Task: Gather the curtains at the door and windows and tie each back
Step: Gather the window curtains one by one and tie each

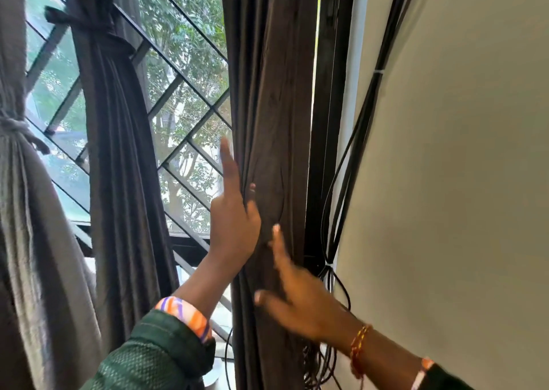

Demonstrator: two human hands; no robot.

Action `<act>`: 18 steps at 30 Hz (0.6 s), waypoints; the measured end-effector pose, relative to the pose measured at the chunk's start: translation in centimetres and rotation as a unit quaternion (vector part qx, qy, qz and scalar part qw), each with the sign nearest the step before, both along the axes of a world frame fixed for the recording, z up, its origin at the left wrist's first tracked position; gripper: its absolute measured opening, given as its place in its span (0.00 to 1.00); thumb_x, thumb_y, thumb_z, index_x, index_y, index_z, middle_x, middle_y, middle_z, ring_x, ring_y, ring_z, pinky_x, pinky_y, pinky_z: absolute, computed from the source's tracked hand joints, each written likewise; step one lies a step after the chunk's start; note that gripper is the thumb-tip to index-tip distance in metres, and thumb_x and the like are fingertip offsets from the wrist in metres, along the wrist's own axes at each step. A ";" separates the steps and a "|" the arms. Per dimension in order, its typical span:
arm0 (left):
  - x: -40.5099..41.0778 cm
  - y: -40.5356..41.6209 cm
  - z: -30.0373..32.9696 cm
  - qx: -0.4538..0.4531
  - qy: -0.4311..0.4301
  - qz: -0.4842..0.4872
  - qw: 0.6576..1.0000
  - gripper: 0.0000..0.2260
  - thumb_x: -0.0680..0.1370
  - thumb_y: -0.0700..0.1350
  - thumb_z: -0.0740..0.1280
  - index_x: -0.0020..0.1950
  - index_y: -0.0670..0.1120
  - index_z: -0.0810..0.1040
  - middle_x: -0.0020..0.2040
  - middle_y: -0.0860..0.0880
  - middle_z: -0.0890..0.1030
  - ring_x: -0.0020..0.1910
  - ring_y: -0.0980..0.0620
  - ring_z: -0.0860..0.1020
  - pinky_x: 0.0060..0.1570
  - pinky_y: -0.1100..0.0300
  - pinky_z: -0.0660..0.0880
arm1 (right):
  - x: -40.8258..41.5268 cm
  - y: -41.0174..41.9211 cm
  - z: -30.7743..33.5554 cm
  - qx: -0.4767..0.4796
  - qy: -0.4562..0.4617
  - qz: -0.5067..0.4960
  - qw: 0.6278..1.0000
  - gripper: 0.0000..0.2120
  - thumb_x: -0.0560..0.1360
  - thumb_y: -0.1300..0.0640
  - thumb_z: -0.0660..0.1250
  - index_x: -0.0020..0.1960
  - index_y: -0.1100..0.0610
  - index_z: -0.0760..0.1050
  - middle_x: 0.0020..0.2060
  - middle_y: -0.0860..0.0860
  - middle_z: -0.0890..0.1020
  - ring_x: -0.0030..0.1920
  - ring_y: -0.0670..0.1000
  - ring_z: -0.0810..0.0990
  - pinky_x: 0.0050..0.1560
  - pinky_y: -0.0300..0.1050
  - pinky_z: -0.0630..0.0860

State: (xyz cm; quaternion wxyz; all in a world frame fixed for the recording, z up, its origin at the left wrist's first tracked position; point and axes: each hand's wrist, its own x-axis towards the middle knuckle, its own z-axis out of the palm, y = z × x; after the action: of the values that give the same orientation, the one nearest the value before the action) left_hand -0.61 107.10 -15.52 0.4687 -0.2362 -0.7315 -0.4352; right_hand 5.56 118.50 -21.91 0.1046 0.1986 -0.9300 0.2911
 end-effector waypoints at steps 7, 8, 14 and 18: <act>2.0 2.6 0.2 -0.152 -0.027 0.055 0.987 0.27 0.73 0.38 0.63 0.72 0.41 0.63 0.32 0.38 0.80 0.28 0.37 0.77 0.26 0.56 0.66 | -1.4 0.3 15.9 -0.253 0.229 -0.077 0.937 0.39 0.71 0.40 0.67 0.76 0.52 0.54 0.65 0.48 0.74 0.63 0.44 0.74 0.64 0.43 0.71; 2.2 3.1 0.4 -0.203 -0.015 0.078 0.976 0.28 0.70 0.38 0.67 0.70 0.40 0.66 0.29 0.41 0.79 0.25 0.39 0.77 0.23 0.59 0.62 | -1.4 0.3 17.9 -0.225 0.247 -0.112 0.936 0.40 0.70 0.41 0.68 0.75 0.55 0.56 0.62 0.48 0.77 0.60 0.46 0.76 0.62 0.43 0.73; 3.2 2.9 5.2 -0.290 0.108 -0.019 0.951 0.28 0.74 0.67 0.50 0.57 0.49 0.76 0.33 0.49 0.83 0.29 0.52 0.81 0.26 0.63 0.72 | -0.6 2.4 22.6 -0.081 0.260 -0.230 0.934 0.11 0.74 0.63 0.60 0.56 0.64 0.70 0.52 0.61 0.77 0.55 0.61 0.76 0.50 0.48 0.71; 0.8 1.1 12.0 -0.001 -0.047 -0.177 0.983 0.23 0.70 0.63 0.61 0.59 0.51 0.75 0.35 0.50 0.84 0.36 0.53 0.82 0.41 0.57 0.78 | 0.0 3.8 22.6 -0.107 0.236 -0.206 0.944 0.13 0.76 0.64 0.58 0.60 0.63 0.69 0.54 0.59 0.76 0.57 0.59 0.75 0.48 0.41 0.69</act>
State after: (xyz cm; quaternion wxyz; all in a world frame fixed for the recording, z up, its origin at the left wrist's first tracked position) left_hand 0.15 108.20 -3.54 0.3489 -0.3415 -0.7003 -0.5209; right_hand 5.54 122.32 0.65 0.3989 0.0535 -0.8627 0.3061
